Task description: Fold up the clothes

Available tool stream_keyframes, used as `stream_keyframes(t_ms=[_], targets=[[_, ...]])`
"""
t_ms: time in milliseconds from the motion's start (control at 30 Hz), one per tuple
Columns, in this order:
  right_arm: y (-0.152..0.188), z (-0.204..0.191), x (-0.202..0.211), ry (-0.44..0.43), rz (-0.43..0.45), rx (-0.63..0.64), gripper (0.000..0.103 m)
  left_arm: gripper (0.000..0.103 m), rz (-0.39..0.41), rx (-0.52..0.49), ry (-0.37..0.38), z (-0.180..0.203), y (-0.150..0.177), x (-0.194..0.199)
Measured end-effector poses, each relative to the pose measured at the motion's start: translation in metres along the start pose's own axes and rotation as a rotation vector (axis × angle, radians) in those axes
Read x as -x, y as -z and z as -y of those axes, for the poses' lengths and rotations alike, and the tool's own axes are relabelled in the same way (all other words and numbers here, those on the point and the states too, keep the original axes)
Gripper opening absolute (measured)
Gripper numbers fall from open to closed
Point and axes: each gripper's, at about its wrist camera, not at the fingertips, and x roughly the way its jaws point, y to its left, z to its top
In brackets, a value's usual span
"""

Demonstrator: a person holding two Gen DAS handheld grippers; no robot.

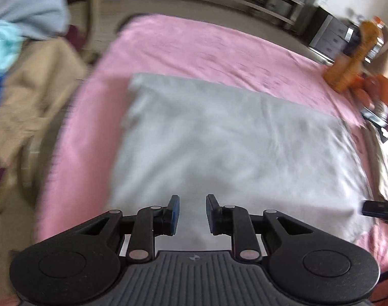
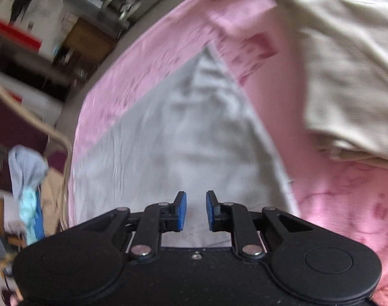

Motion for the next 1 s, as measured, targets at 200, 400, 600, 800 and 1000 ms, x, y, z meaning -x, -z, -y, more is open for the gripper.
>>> stream_keyframes(t_ms=[200, 400, 600, 800, 1000], targets=[[0.005, 0.013, 0.008, 0.042, -0.003, -0.043, 0.017, 0.024, -0.055, -0.104, -0.002, 0.016, 0.009, -0.014], [0.009, 0.026, 0.016, 0.084, -0.007, -0.086, 0.017, 0.031, -0.141, -0.159, -0.095, 0.007, 0.025, 0.003], [0.004, 0.055, 0.054, 0.061, 0.161, -0.234, 0.020, 0.021, -0.021, 0.080, -0.147, -0.047, -0.004, 0.036], [-0.022, 0.018, 0.075, -0.064, 0.319, -0.138, 0.020, 0.026, 0.159, 0.065, -0.139, -0.042, -0.043, 0.064], [-0.057, -0.042, 0.062, -0.059, 0.447, 0.088, 0.020, 0.023, 0.201, -0.023, -0.135, -0.023, -0.082, 0.033]])
